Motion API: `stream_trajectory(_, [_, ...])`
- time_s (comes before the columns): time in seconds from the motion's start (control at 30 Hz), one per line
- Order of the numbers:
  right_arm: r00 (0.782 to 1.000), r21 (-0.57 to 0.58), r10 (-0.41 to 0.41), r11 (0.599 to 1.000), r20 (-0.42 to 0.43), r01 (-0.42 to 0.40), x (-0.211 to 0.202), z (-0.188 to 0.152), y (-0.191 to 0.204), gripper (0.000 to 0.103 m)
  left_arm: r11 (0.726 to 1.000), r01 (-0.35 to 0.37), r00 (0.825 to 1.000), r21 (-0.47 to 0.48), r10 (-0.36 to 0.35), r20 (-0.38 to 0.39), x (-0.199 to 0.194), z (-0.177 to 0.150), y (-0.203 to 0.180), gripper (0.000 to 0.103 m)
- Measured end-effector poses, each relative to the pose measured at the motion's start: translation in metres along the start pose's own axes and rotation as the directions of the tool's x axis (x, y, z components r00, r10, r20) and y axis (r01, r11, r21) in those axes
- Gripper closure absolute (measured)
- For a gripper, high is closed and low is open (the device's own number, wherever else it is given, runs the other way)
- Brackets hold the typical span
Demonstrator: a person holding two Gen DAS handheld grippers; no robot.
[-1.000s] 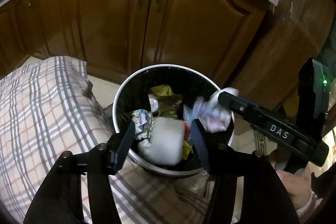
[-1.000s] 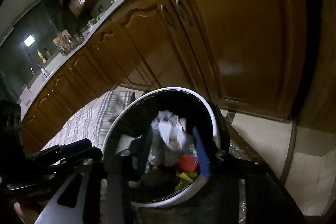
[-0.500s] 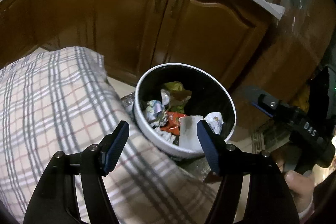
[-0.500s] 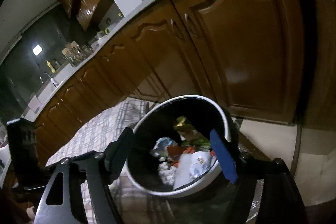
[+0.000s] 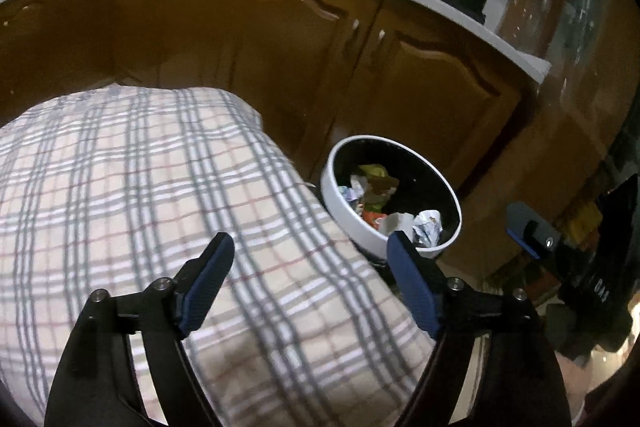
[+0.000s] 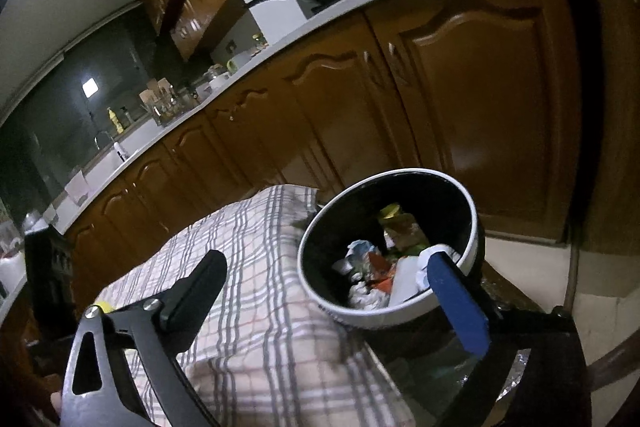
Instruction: Collect trash
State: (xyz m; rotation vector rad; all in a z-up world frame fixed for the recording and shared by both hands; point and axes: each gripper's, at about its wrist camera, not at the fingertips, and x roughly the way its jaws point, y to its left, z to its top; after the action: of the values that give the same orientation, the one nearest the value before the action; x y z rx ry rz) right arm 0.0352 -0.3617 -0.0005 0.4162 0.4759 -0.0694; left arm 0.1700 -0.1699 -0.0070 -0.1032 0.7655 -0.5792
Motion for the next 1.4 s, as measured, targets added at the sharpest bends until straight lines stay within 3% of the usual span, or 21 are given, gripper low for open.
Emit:
stream_trajectory(0.37, [0.993,-0.135,-0.041,0.989,0.112,0.056,-0.036,-0.038,0.035,0.001,0.994,-0.099,0.981,0.034,0.092,0.172,-0.058,-0.040,0.015,0.002])
stream_trajectory(0.5, [0.985,-0.199,-0.032,0.978,0.171,0.067,-0.054,-0.041,0.051,0.001,0.989,-0.147,0.961,0.031,0.136,0.242,-0.082,-0.048,0.017,0.001])
stream_trajectory(0.73, [0.958,-0.310,0.005,0.947,0.288,0.088,-0.081,-0.050,0.081,0.000,0.964,-0.261,0.911,0.046,0.230,0.342,-0.117,-0.063,0.014,0.000])
stream_trajectory(0.83, [0.960,-0.316,0.013,0.945,0.278,0.078,-0.080,-0.054,0.084,0.000,0.957,-0.287,0.900,0.042,0.255,0.353,-0.122,-0.071,0.016,0.000])
stream_trajectory(0.97, [0.964,-0.314,0.027,0.948,0.263,0.059,-0.079,-0.062,0.084,0.000,0.953,-0.300,0.903,0.037,0.271,0.333,-0.123,-0.079,0.019,0.000])
stream_trajectory(1.4, [0.969,-0.321,0.037,0.946,0.246,0.045,-0.072,-0.073,0.087,0.000,0.940,-0.341,0.886,0.027,0.312,0.342,-0.131,-0.089,0.017,0.000])
